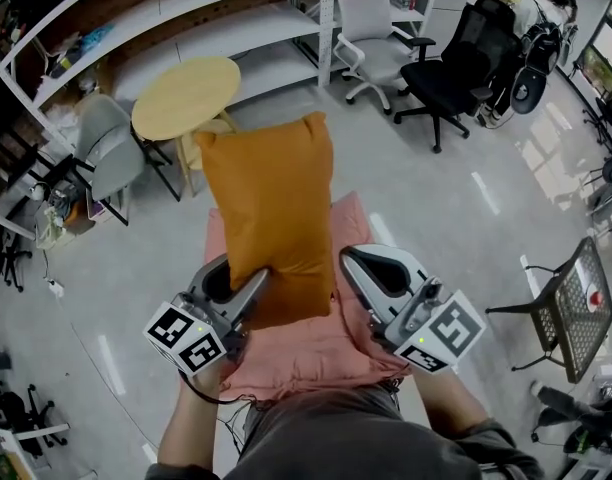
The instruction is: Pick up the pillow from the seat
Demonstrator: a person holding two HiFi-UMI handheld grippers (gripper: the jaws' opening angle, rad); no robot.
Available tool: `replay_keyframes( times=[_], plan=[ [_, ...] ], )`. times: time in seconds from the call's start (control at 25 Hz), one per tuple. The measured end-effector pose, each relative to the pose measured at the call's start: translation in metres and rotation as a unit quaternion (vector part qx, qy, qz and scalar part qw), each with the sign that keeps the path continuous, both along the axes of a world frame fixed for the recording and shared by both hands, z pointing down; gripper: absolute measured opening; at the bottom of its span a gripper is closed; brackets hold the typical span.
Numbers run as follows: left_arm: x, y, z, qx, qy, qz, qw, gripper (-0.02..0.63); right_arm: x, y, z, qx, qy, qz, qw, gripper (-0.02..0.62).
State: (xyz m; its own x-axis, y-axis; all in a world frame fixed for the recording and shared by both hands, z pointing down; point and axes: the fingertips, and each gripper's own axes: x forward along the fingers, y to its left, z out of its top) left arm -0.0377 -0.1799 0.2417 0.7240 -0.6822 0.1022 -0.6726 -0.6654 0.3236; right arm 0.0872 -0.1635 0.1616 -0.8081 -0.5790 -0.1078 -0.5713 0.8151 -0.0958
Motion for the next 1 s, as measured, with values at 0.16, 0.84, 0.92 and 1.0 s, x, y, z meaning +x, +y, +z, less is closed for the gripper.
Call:
replay_keyframes(
  times=[0.16,0.84,0.92,1.0],
  plan=[
    [0.002,0.002,-0.003,0.002,0.008,0.001,1.0,0.209,-0.004,0.006,-0.001,0.001,0.007,-0.006,1.0,0.014],
    [0.0,0.012,-0.003,0.006,0.014,-0.003,0.9999,0.209,-0.012,0.023,0.01,-0.006,0.019,-0.016,1.0,0.014],
    [0.0,0.012,-0.005,0.006,0.013,-0.002,0.9999,0.209,-0.013,0.023,0.009,-0.006,0.019,-0.018,1.0,0.014],
    [-0.001,0.011,-0.006,0.007,0.013,-0.001,0.9999,0.209,-0.015,0.023,0.007,-0.004,0.018,-0.018,1.0,0.015]
  ],
)
